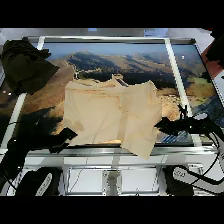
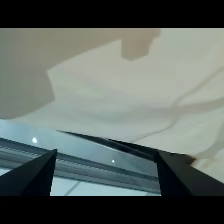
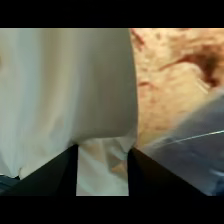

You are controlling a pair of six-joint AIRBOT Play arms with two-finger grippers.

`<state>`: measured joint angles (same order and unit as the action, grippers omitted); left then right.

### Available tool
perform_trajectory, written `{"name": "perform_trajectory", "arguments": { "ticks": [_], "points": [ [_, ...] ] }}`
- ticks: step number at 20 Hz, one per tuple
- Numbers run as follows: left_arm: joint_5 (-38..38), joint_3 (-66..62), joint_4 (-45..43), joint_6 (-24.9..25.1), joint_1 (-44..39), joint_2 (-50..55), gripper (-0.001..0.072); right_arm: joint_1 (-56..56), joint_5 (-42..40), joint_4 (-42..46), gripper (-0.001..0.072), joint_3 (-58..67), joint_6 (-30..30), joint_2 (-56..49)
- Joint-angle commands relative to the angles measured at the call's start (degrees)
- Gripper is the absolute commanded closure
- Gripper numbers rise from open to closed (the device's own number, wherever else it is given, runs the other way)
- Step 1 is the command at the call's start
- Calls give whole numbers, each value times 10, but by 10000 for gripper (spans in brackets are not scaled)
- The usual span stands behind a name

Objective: Fold the shirts.

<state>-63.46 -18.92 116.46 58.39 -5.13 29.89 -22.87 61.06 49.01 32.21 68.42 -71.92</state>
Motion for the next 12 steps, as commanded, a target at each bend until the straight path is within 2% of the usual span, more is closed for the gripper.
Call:
{"name": "perform_trajectory", "arguments": {
  "ticks": [1,2,5,10,12],
  "points": [
    [27,10,-44,-79,-56,0,5,11,-2,-25,677,0,-14,-1],
    [44,20,-60,-119,-73,0,5,11,3,-35,679,0,-28,-1],
    [91,51,-82,-196,-104,0,5,11,13,-64,681,0,-45,5],
    [112,58,-174,-262,-104,0,5,11,18,-65,681,0,-51,18],
    [134,66,-189,-273,-104,0,5,11,24,-71,681,0,-55,18]
  ]
}}
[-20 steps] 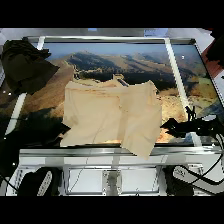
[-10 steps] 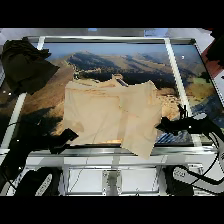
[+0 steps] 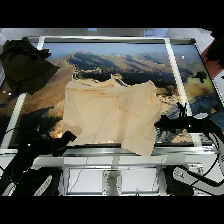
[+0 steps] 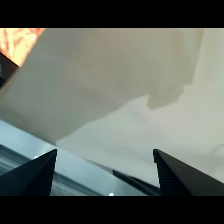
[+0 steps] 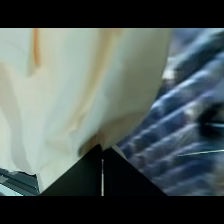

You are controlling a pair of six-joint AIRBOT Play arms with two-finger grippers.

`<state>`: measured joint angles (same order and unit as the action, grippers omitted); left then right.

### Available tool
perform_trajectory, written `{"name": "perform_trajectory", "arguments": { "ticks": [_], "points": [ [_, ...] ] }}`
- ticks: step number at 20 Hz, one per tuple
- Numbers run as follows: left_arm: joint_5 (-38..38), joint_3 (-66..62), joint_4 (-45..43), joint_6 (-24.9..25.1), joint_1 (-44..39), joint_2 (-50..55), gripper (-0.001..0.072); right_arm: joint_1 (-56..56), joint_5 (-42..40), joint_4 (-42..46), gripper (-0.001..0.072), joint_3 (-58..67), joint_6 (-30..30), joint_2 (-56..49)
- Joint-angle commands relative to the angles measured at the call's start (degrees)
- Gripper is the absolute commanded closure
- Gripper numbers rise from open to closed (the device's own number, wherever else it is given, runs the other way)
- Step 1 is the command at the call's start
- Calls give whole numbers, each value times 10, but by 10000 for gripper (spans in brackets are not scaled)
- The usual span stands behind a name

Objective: Fold the shirts.

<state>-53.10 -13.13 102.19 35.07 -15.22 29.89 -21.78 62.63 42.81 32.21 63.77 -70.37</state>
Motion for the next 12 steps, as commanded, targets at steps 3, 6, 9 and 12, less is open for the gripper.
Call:
{"name": "perform_trajectory", "arguments": {
  "ticks": [3,6,9,12],
  "points": [
    [37,26,-34,-41,-3,0,5,0,12,-23,681,0,-11,3],
    [80,38,-33,-41,-3,0,5,0,12,-48,681,0,-26,3],
    [146,41,-35,-41,-3,0,64,0,12,-77,681,0,-41,3],
    [142,44,-37,-39,-3,0,503,0,12,-100,681,0,-57,3]
  ]
}}
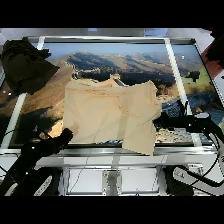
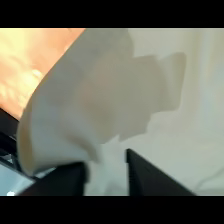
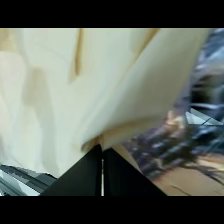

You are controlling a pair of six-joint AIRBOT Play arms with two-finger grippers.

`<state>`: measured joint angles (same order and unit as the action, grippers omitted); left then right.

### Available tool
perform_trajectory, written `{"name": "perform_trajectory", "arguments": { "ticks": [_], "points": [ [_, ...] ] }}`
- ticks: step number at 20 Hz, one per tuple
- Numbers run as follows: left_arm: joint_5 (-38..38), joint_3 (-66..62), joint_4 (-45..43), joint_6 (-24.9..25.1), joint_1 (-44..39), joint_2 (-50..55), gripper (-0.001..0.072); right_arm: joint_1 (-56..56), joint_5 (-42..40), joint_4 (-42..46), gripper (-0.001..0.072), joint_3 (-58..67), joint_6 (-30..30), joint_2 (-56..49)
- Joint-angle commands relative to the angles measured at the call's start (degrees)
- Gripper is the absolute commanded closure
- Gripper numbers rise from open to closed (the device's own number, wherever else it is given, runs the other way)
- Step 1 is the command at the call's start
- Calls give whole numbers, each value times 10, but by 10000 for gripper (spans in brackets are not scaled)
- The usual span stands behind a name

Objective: Fold the shirts.

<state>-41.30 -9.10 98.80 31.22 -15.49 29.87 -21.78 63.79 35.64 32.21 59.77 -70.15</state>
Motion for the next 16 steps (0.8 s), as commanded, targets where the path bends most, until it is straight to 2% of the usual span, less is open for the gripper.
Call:
{"name": "perform_trajectory", "arguments": {
  "ticks": [1,5,12,14,16],
  "points": [
    [29,3,-2,1,0,0,700,0,1,-38,682,1,-22,1],
    [110,-38,-16,12,0,0,693,0,63,-43,683,61,-33,22],
    [122,-359,-237,114,1,-23,693,-112,226,-43,683,254,39,260],
    [122,-448,-243,174,1,-35,693,-147,224,-44,683,301,57,337],
    [115,-528,-240,248,1,-46,693,-171,184,-43,683,358,67,399]
  ]
}}
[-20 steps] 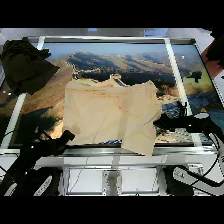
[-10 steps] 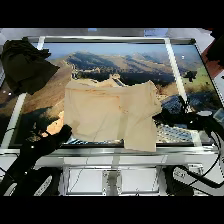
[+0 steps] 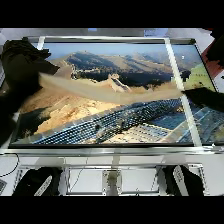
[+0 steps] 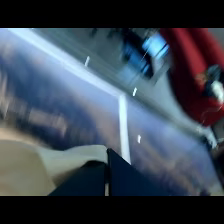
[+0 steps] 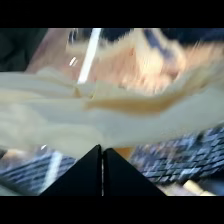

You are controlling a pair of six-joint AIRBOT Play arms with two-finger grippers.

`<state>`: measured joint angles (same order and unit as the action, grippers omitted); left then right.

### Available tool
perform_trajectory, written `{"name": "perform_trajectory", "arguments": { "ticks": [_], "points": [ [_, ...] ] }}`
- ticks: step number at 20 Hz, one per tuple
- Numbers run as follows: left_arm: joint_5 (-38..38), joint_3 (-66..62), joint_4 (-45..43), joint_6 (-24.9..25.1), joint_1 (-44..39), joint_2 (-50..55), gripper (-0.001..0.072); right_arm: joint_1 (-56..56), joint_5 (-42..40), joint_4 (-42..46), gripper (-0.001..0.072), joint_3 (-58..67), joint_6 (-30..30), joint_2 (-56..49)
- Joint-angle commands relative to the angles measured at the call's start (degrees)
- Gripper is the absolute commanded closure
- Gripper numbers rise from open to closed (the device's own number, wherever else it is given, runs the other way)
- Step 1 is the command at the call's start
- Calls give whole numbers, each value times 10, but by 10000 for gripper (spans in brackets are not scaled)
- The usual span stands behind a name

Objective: Fold the shirts.

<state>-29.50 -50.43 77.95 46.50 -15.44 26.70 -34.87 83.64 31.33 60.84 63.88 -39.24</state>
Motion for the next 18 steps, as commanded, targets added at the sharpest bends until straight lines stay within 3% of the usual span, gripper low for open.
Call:
{"name": "perform_trajectory", "arguments": {
  "ticks": [1,6,11,15,18],
  "points": [
    [-16,-156,-32,122,0,-17,693,-52,-40,-1,684,106,26,110],
    [-76,-292,-30,260,0,-10,695,-73,-118,-4,686,256,25,106],
    [-313,-294,-30,298,0,115,695,-57,-57,-115,686,234,16,-12],
    [-309,-276,-46,334,0,304,694,80,-60,42,685,140,4,-122],
    [-275,-274,-109,309,1,469,694,189,-182,201,685,53,18,-208]
  ]
}}
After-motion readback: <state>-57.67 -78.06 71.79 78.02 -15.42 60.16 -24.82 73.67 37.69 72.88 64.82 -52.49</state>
